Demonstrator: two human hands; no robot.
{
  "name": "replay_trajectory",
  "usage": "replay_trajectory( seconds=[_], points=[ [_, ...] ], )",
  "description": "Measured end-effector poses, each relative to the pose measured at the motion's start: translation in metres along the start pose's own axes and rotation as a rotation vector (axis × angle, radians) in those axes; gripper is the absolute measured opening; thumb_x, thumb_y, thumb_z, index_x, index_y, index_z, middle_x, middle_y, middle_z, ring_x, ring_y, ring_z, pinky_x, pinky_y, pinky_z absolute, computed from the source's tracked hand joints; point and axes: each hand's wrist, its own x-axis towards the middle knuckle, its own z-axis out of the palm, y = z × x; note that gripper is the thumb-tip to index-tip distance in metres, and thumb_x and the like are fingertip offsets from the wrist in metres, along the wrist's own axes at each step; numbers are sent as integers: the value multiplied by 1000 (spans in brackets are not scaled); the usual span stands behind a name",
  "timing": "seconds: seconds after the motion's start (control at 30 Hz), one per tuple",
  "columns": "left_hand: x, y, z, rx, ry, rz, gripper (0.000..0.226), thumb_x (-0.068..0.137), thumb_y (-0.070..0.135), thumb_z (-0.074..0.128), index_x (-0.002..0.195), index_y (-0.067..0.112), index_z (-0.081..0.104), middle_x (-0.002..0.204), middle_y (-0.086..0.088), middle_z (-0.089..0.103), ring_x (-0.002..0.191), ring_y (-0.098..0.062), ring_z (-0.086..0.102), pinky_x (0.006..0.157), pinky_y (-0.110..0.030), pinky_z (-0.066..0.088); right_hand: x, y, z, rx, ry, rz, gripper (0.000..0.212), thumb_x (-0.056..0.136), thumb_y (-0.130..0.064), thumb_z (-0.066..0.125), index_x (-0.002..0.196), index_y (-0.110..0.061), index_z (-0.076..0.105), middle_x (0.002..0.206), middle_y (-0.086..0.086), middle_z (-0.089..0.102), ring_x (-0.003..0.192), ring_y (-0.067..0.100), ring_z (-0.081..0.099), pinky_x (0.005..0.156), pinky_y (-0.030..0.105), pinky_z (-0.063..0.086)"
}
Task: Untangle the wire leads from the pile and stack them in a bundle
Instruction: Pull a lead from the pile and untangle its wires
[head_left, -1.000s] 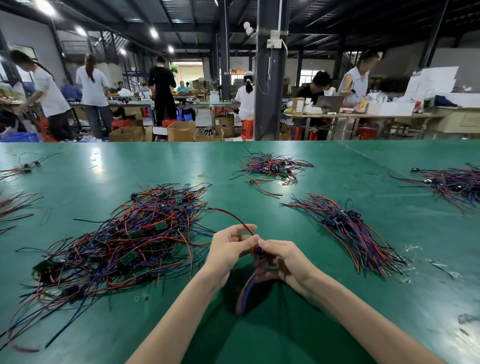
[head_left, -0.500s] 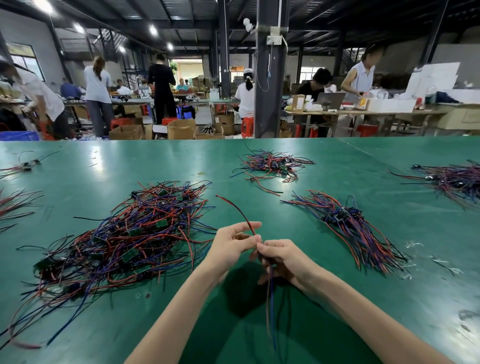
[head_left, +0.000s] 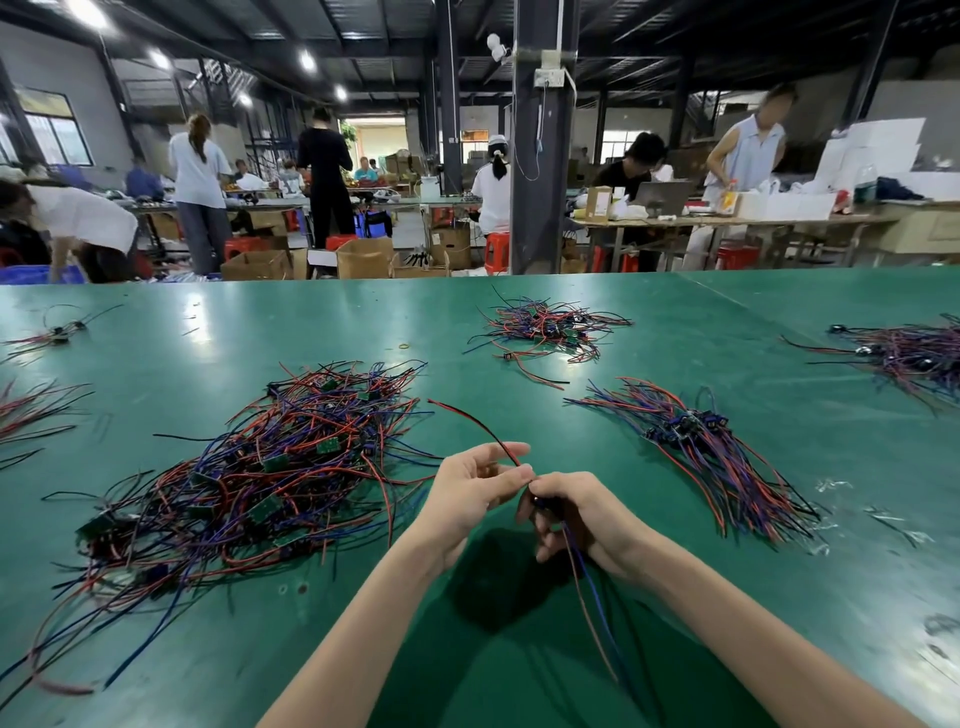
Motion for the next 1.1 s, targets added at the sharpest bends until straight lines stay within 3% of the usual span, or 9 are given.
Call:
replay_trajectory(
  seconds=[0.2,0.33,0.5,0.7,0.93,1.1],
  points=[
    [-1,-3,5,-93,34,-28,14,85,0,64,97,7,68,77,-11,62,72,-19,55,80,-30,45,-2,0,-2,17,6,3,40,94,-23,46,66,-3,65,54,5,49,44,16,46,46,28,50],
    [-3,-5,8,-160,34,-27,8,86,2,62,88,4,70,78,-9,68,68,-15,62,73,-22,53,0,0,-5,21,30,-31,38,92,-16,45,64,-2,67,54,6,51,46,14,48,45,27,49],
    [-4,-4,9,-237,31,-53,12,87,7,61,81,3,70,71,-7,68,62,-16,58,73,-26,51,2,1,-5,1,41,-50,39,90,-12,45,62,-5,69,53,4,52,49,16,48,45,27,48],
    [-2,-9,11,-37,148,13,15,83,0,67,73,11,69,64,0,67,60,-10,53,57,-12,45,0,5,-4,-66,116,-39,38,87,-8,45,56,-2,66,46,7,49,36,16,44,40,23,45],
    [1,-17,8,284,261,184,13,79,10,74,71,19,69,70,1,71,67,-10,63,71,-25,53,3,8,-3,-96,154,-28,43,86,-11,47,47,-8,64,46,8,50,32,17,43,39,23,43],
    [1,-16,13,114,283,111,14,85,9,69,71,13,69,66,2,69,63,-8,60,67,-18,51,5,6,-5,-50,141,-30,40,87,-11,46,53,-4,66,46,6,49,34,16,40,40,22,43]
  ],
)
